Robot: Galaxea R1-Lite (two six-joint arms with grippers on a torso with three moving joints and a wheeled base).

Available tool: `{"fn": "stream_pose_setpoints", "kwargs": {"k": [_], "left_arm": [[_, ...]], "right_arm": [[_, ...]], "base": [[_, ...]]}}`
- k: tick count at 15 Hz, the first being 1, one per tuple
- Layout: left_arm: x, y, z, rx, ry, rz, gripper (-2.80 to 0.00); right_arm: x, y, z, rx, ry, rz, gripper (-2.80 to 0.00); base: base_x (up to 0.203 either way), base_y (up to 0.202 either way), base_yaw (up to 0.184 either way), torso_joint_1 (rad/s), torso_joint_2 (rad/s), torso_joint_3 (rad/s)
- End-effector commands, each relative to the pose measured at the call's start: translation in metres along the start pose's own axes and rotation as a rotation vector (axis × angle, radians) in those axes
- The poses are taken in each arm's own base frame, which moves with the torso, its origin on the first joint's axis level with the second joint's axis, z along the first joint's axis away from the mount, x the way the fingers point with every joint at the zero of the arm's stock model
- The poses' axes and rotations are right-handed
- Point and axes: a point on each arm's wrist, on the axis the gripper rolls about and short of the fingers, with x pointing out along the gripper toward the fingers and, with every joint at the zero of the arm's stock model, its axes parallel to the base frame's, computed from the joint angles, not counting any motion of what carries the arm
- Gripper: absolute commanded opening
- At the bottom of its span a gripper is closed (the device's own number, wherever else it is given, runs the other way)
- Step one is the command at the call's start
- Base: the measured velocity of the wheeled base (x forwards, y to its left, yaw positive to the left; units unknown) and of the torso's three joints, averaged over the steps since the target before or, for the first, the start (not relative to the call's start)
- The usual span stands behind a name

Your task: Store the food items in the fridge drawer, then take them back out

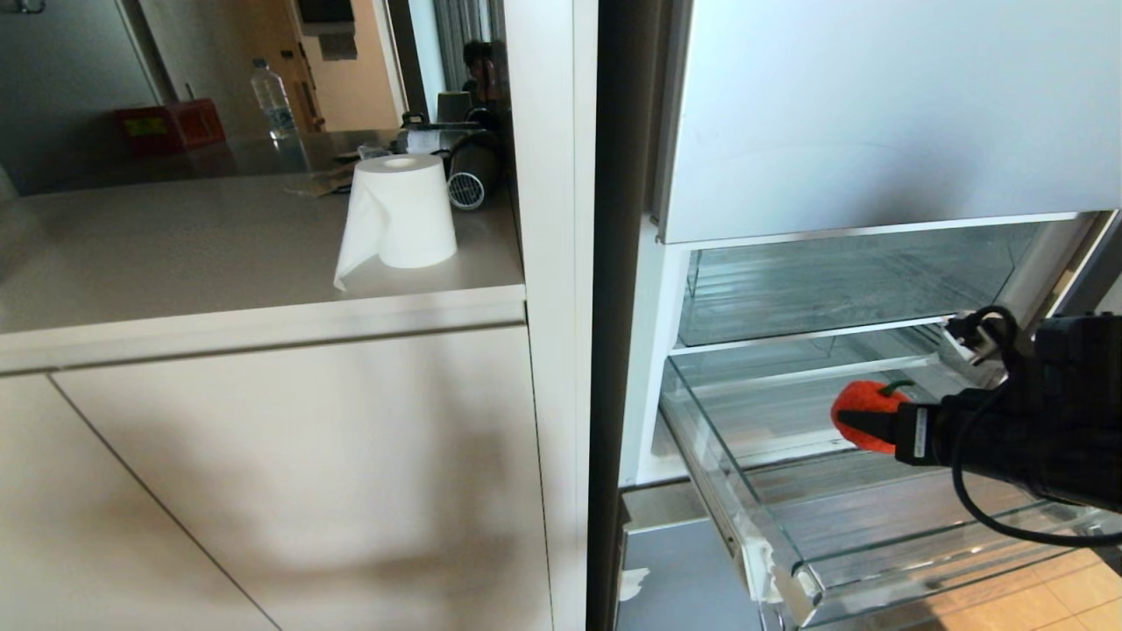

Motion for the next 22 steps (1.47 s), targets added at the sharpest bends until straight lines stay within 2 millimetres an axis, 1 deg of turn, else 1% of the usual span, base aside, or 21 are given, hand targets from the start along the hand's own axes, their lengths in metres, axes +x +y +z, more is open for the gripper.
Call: {"fn": "stream_pose_setpoints", "kwargs": {"k": [1, 5, 9, 10, 13, 14, 16, 17, 19, 22], "left_arm": [[0.000, 0.000, 0.000, 0.000, 0.002, -0.001, -2.80], [0.000, 0.000, 0.000, 0.000, 0.001, 0.000, -2.80], [0.000, 0.000, 0.000, 0.000, 0.001, -0.001, -2.80], [0.000, 0.000, 0.000, 0.000, 0.001, 0.000, -2.80], [0.000, 0.000, 0.000, 0.000, 0.001, -0.001, -2.80], [0.000, 0.000, 0.000, 0.000, 0.001, 0.000, -2.80], [0.000, 0.000, 0.000, 0.000, 0.001, 0.000, -2.80], [0.000, 0.000, 0.000, 0.000, 0.001, -0.001, -2.80], [0.000, 0.000, 0.000, 0.000, 0.001, -0.001, -2.80], [0.000, 0.000, 0.000, 0.000, 0.001, 0.000, -2.80]], "right_arm": [[0.035, -0.005, -0.011, 0.012, 0.084, -0.007, -2.80], [0.069, -0.003, -0.018, -0.001, 0.110, 0.007, -2.80], [0.086, -0.004, -0.028, -0.001, 0.132, 0.007, -2.80], [0.089, -0.005, -0.031, -0.001, 0.134, 0.007, 0.00], [0.100, -0.007, -0.037, -0.001, 0.130, -0.011, 0.00], [0.101, -0.007, -0.037, 0.000, 0.124, -0.018, 0.00], [0.094, -0.006, -0.034, 0.003, 0.110, -0.021, 0.00], [0.087, -0.003, -0.030, 0.007, 0.093, -0.020, 0.00], [0.062, 0.003, -0.021, 0.008, 0.040, -0.014, 0.00], [0.008, 0.011, -0.005, -0.006, -0.080, 0.002, 0.00]], "base": [[0.000, 0.000, 0.000, 0.000, 0.00, 0.000], [0.000, 0.000, 0.000, 0.000, 0.00, 0.000], [0.000, 0.000, 0.000, 0.000, 0.00, 0.000], [0.000, 0.000, 0.000, 0.000, 0.00, 0.000], [0.000, 0.000, 0.000, 0.000, 0.00, 0.000], [0.000, 0.000, 0.000, 0.000, 0.00, 0.000], [0.000, 0.000, 0.000, 0.000, 0.00, 0.000], [0.000, 0.000, 0.000, 0.000, 0.00, 0.000], [0.000, 0.000, 0.000, 0.000, 0.00, 0.000], [0.000, 0.000, 0.000, 0.000, 0.00, 0.000]]}}
